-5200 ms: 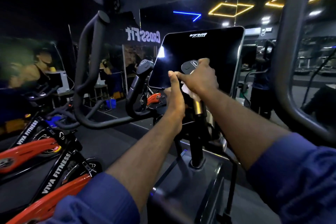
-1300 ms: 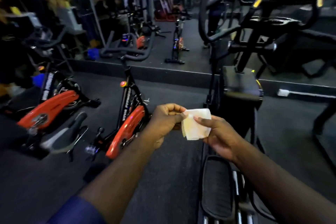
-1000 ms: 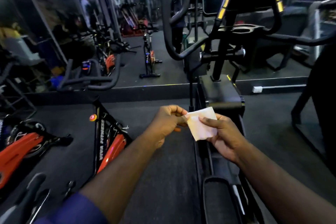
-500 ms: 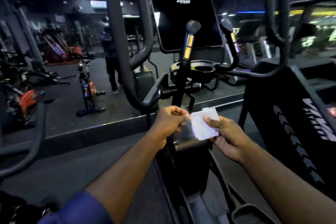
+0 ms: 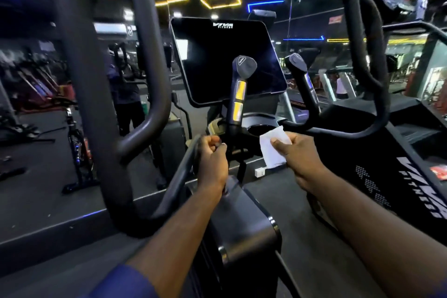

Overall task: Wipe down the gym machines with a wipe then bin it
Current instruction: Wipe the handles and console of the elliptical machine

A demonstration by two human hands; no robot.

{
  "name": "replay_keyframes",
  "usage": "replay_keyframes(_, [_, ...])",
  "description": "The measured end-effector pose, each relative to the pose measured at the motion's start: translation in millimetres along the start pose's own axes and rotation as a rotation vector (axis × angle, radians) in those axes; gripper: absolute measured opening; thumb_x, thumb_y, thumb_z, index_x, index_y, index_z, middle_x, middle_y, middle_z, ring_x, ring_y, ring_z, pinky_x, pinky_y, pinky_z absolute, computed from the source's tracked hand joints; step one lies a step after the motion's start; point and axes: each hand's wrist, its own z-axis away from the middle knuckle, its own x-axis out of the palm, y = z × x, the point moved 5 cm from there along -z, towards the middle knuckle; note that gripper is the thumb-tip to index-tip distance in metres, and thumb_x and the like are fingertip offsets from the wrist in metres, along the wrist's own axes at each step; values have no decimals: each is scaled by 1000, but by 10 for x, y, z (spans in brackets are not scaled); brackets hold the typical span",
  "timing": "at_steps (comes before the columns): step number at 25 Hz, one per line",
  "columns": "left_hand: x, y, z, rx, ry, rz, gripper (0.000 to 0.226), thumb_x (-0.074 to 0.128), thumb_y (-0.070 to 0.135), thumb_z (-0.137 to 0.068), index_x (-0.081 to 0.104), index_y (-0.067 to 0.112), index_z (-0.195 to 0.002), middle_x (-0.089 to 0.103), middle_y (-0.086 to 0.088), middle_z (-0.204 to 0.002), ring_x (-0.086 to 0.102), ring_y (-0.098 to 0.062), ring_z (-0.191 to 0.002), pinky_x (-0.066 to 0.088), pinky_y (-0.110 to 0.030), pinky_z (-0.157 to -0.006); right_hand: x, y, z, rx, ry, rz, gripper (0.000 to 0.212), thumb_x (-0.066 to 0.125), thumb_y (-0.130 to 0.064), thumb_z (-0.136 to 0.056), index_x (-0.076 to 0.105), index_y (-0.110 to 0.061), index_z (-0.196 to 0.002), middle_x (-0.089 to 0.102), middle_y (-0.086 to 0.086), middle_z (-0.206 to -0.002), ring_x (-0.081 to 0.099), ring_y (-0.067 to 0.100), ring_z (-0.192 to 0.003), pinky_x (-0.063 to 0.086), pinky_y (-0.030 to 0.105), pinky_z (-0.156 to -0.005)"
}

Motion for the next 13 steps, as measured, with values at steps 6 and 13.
replay_keyframes(6, [435,-104,-613,96,-85,177,47,45,29,-102,66,-4,-75,65,-23,-69,61,-26,-64,51,-39,-68,355,-294,-1187,-418,74,713,13,69,-16,-92,81,-16,-98,77,7,-87,72,26,-87,44,21,-71])
replay_keyframes(13, [502,-277,-825,63,-413,187,60,44,57,-80,53,3,-55,49,-14,-44,45,-19,-33,35,-22,-38,1249,68,-1550,-276,-585,1127,30,57,-14,-99,67,-3,-125,66,22,-127,61,39,-122,50,41,-100])
